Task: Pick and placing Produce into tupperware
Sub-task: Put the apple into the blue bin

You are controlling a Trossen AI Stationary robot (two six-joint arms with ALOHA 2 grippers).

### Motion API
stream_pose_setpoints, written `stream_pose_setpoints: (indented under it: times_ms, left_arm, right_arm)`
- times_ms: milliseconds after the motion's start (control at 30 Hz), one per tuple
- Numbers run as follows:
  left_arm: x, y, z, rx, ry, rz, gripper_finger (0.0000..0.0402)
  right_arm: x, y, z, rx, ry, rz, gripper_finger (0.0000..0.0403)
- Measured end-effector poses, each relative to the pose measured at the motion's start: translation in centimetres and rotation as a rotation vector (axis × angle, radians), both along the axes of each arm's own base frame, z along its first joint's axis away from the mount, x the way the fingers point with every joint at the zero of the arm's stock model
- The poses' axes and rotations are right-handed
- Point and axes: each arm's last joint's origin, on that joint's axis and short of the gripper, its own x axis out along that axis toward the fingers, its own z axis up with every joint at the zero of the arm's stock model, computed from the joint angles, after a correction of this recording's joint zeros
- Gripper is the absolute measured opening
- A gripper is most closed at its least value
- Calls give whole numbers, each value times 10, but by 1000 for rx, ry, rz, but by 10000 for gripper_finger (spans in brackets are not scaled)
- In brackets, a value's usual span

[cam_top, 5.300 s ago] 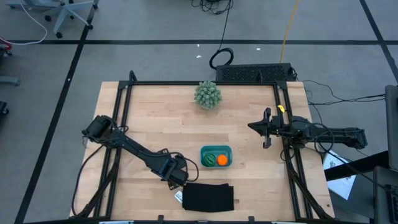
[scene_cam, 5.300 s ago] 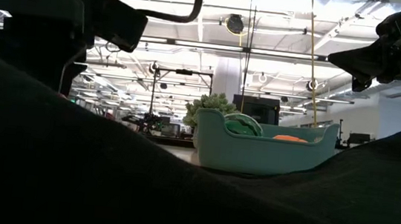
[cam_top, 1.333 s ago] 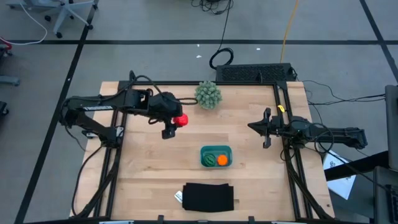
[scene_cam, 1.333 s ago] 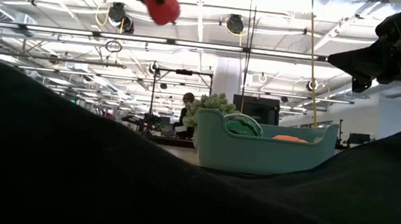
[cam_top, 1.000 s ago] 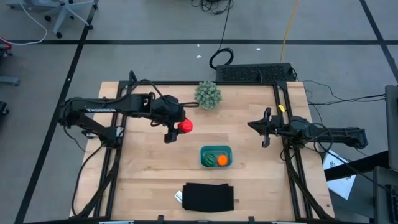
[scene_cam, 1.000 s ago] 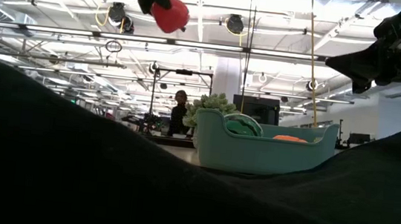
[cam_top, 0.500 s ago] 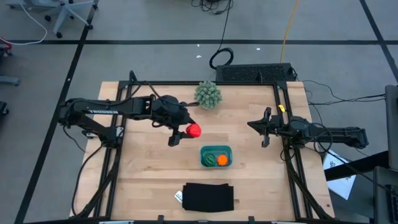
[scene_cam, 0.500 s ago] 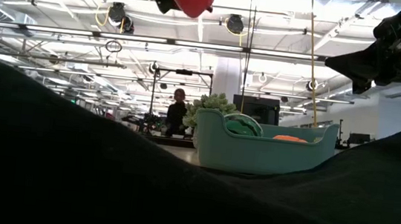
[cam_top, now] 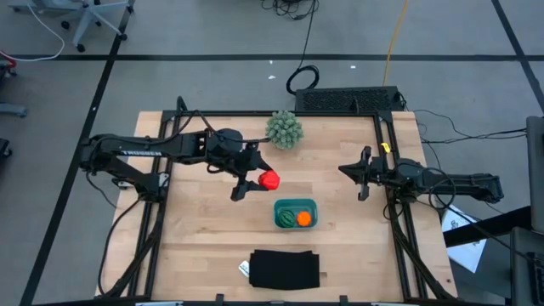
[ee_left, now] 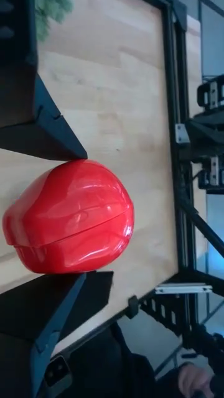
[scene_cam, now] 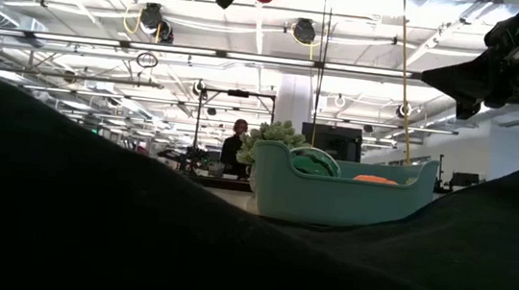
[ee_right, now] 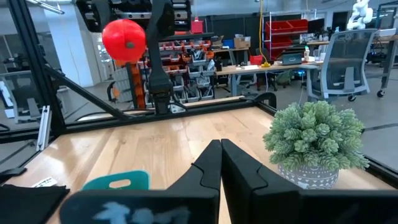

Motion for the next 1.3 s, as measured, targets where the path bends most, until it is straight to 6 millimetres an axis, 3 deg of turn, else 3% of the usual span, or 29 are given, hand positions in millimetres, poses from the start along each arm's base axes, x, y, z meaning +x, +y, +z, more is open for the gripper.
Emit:
stream_pose_setpoints:
  times_ms: [867,1000,1200,1300]
  left_arm:
    - [8,-20,12,-101,-110,46,273]
    - [14,-17,9,-118,-91,58,273]
    - [39,-11,22,-109,-90,29,273]
    - [52,-9,19,-99,-47,5,273]
  right_arm:
    - [0,0,4,-3,-41,0,0]
    - [0,0,4,-6,-37,0,0]
    - [0,0,3,-6,-31,0,0]
    - [1,0,3,-6,-30,0,0]
